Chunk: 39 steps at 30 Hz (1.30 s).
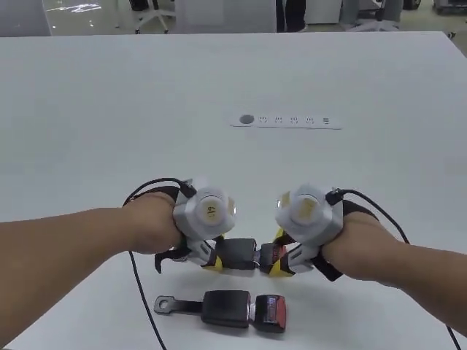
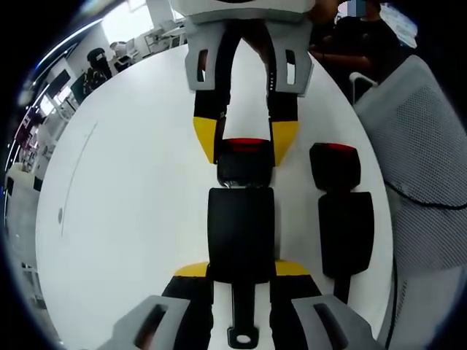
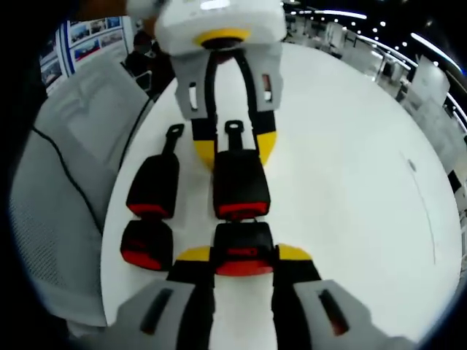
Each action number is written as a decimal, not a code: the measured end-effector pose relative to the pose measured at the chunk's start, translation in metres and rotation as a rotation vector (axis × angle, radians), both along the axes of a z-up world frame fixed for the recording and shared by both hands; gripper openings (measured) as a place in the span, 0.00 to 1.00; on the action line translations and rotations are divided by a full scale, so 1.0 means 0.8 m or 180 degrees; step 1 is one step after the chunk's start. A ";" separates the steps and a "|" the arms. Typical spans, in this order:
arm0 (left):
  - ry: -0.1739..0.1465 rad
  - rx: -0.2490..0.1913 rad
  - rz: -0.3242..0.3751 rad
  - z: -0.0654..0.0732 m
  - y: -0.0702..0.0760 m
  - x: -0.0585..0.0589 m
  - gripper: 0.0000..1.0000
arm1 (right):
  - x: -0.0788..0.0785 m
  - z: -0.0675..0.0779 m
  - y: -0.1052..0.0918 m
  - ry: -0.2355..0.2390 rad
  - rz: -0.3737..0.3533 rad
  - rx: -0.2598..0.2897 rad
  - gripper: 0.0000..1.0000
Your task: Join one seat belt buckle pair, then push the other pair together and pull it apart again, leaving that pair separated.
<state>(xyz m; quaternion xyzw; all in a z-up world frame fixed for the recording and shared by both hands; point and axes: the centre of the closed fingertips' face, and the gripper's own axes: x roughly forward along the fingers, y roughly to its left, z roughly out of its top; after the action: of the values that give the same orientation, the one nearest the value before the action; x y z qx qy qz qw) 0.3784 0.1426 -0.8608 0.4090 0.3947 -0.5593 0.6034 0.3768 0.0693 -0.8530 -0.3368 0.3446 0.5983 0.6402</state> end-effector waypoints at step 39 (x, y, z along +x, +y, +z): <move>0.0017 -0.0060 0.0019 0.001 -0.001 -0.002 0.30 | -0.005 0.002 -0.025 -0.0109 0.0099 -0.0038 0.31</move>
<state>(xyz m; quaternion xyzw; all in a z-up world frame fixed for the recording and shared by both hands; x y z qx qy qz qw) 0.3765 0.1420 -0.8597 0.4007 0.3922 -0.5623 0.6078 0.3731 0.0492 -0.8513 -0.3561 0.3319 0.6003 0.6346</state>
